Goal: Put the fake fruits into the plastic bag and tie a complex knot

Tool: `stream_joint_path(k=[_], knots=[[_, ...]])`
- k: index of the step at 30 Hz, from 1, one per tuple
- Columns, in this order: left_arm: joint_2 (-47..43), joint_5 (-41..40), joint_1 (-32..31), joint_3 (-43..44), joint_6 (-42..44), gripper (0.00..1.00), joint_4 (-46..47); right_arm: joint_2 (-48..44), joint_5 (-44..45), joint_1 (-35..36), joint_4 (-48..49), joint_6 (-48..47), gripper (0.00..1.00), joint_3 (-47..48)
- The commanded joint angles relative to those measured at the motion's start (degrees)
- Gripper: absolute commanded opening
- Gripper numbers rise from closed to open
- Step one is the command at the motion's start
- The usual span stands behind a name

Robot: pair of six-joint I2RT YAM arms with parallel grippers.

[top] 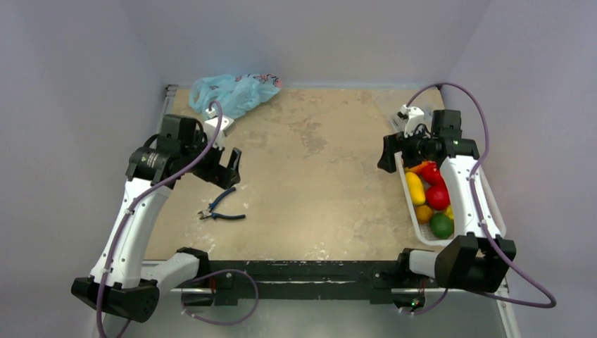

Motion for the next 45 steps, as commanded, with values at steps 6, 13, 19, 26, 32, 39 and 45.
stream_joint_path(k=[6,13,19,26,32,39,45], knots=[[11.2,1.1,0.3,17.9,1.1,1.0,8.1,2.6,4.2,0.5,3.0,-1.9,0.99,10.1],[21.5,-7.6,1.0,20.7,4.7,1.0,21.6,4.7,9.0,0.6,9.3,-2.7,0.99,14.5],[35.5,-7.7,3.2,27.3,16.8,1.0,24.6,6.2,5.4,0.6,14.6,-0.6,0.99,14.7],[57.7,1.9,11.3,48.6,24.9,1.0,17.2,12.0,3.7,0.9,14.4,2.0,0.99,19.5],[66.6,5.7,11.6,51.8,29.3,1.0,21.7,15.0,3.9,1.0,13.5,1.2,0.99,21.2],[76.3,2.7,11.3,57.9,29.9,0.79,20.1,16.5,3.8,1.5,10.1,0.4,0.99,23.1],[67.7,2.4,9.2,44.9,37.3,0.0,24.7,17.6,1.0,2.2,7.9,1.2,0.99,24.2]])
